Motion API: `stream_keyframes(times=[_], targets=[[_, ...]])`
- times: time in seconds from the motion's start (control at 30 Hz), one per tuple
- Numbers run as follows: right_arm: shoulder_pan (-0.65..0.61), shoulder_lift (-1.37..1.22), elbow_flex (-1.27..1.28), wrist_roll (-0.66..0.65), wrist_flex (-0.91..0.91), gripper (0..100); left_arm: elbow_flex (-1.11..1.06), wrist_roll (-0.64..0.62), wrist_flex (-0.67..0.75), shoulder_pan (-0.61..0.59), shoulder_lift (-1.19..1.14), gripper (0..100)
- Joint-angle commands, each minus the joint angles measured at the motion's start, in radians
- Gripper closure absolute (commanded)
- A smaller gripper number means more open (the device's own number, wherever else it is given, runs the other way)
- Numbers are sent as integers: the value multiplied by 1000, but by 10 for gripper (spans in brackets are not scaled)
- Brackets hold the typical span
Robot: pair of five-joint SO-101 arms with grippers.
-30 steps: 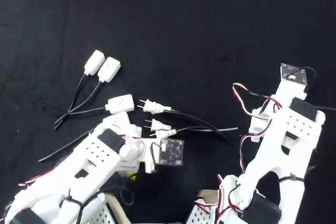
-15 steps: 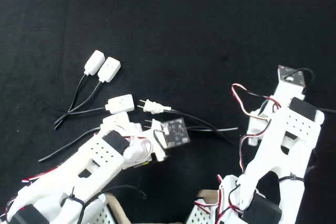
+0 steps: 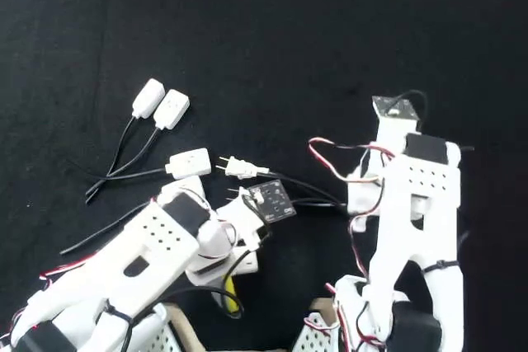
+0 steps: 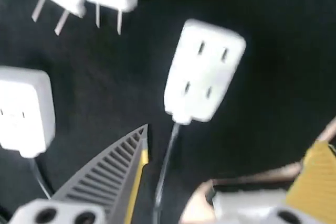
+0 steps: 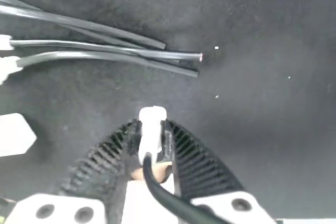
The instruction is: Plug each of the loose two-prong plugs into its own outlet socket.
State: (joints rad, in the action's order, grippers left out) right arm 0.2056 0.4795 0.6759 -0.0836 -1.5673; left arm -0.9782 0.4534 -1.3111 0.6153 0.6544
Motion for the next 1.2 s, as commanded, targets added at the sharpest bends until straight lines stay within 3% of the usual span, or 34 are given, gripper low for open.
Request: stream_keyframes(times=[0.0, 0.23, 0.5, 0.6, 0.87, 1.17], targets=[[-20, 7, -91, 41, -57, 987, 76, -9, -97, 2, 31, 612], [-18, 7, -108, 43, -87, 987, 67, 41, -101, -213, 298, 741], [-41, 7, -111, 46, -86, 987, -27, 103, -106, -453, 606, 753], [-118, 7, -108, 107, -83, 987, -58, 109, -106, -522, 681, 754], [-476, 1, -108, 298, -80, 987, -182, 109, -66, -711, 833, 754], [-540, -1, -70, 302, -5, 987, -472, 110, 87, -774, 999, 754]])
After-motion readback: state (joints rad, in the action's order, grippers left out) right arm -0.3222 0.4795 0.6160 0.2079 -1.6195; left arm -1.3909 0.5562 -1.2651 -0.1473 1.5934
